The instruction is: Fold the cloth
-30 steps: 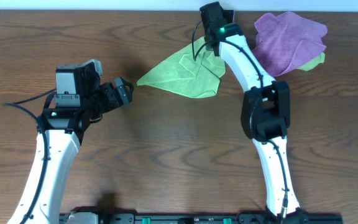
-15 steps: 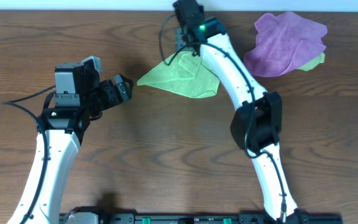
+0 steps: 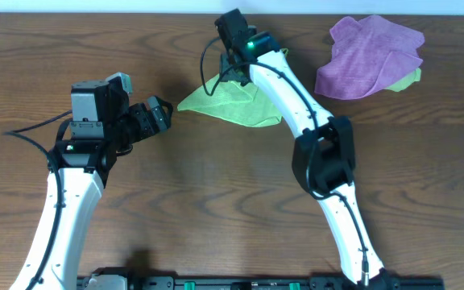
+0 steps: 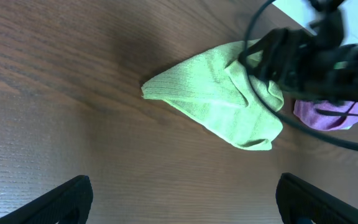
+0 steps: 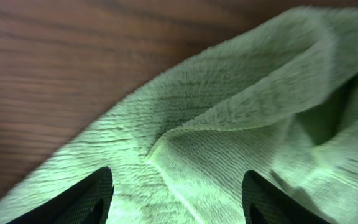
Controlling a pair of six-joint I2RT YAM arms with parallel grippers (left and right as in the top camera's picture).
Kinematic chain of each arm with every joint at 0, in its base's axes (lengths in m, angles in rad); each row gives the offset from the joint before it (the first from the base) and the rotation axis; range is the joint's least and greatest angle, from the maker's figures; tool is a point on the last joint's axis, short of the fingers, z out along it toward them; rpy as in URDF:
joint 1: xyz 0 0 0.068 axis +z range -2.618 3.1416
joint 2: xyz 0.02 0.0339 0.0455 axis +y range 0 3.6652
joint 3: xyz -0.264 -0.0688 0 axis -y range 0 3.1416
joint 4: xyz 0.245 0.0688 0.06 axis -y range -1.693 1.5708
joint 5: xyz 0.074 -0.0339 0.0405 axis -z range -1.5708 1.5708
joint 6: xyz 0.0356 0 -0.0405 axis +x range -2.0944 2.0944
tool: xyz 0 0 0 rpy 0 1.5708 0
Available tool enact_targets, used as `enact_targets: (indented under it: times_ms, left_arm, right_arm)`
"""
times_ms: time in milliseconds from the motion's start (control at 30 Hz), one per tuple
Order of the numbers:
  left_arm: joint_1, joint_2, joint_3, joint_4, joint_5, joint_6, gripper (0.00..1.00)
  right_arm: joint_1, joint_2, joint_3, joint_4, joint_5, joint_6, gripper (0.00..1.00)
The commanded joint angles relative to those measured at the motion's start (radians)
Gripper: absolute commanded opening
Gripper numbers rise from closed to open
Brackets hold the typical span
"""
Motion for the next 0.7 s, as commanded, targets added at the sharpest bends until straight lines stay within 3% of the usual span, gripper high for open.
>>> enact_targets:
  times_ms: [0, 267, 433, 667]
  left_arm:
    - [-0.001, 0.005, 0.017, 0.000, 0.018, -0.008, 0.95]
    - [-0.001, 0.005, 0.016, -0.012, 0.018, -0.008, 0.96]
    - [-0.001, 0.005, 0.016, -0.026, 0.017, -0.007, 0.96]
    - [-0.001, 0.005, 0.016, -0.026, 0.017, -0.007, 0.95]
  right_arm:
    - [-0.003, 0.028, -0.008, 0.007, -0.004, 0.019, 0.64]
    - [-0.003, 0.069, -0.008, 0.039, -0.017, 0.014, 0.58]
    - [-0.003, 0.073, -0.008, 0.044, -0.014, 0.015, 0.45]
    - [-0.003, 0.076, -0.008, 0.047, -0.015, 0.014, 0.38]
